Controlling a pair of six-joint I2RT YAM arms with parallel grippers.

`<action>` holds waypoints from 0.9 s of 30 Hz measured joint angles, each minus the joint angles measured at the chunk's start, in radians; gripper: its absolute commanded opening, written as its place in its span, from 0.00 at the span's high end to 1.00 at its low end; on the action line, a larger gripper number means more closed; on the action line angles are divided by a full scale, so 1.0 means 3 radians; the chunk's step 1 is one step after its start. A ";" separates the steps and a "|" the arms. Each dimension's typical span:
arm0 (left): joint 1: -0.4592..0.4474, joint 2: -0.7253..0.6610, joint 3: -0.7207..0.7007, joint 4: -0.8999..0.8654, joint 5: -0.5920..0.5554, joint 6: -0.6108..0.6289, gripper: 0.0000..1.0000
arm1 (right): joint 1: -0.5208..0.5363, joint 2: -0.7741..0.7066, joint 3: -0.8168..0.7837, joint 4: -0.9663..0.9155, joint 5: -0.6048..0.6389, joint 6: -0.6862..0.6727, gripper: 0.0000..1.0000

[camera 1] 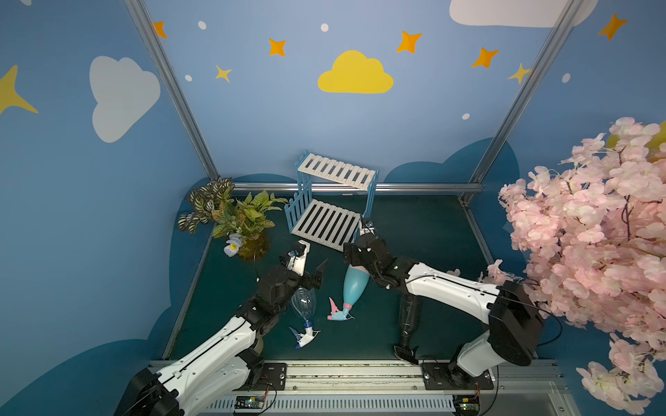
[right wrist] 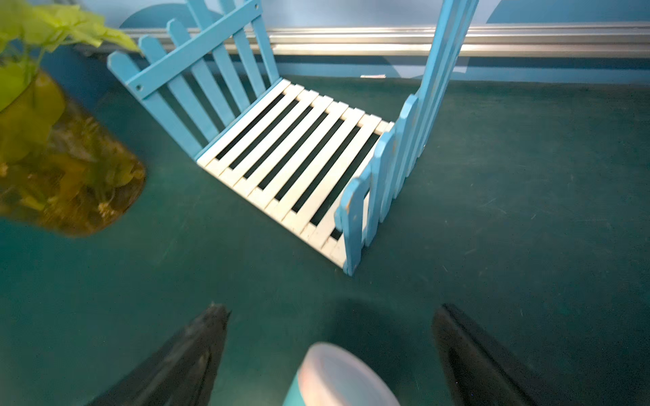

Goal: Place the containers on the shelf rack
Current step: Adjust the shelf at the center of the board.

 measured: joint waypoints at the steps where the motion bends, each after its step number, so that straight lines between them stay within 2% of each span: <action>1: -0.0003 -0.0005 0.0000 -0.0023 -0.0009 -0.0003 0.00 | -0.0011 0.0126 0.0097 -0.0006 0.0066 0.0036 0.03; 3: -0.0005 -0.0020 0.0000 -0.0066 -0.0029 -0.0003 0.00 | -0.0039 0.0342 0.0256 -0.0034 0.0137 0.0083 0.05; 6: -0.0006 -0.0083 0.0000 -0.0125 -0.0075 -0.0003 0.00 | -0.0137 0.0607 0.0451 -0.0103 0.0195 0.0132 0.17; 10: -0.0006 -0.0165 -0.0001 -0.0175 -0.0137 -0.0001 0.00 | -0.0271 0.0819 0.0631 -0.0140 0.0205 0.0120 0.45; 17: -0.0011 -0.0195 -0.0004 -0.0215 -0.0230 0.0011 0.00 | -0.0348 0.0933 0.0750 -0.0186 0.0128 0.0108 0.81; 22: -0.0011 -0.0151 -0.0005 -0.0215 -0.0247 0.0011 0.00 | -0.0366 0.0862 0.0641 -0.0181 0.0225 0.0076 0.91; 27: -0.0011 -0.0112 -0.0005 -0.0217 -0.0234 0.0011 0.00 | -0.0465 0.0585 0.0322 -0.0172 0.0141 -0.0094 0.95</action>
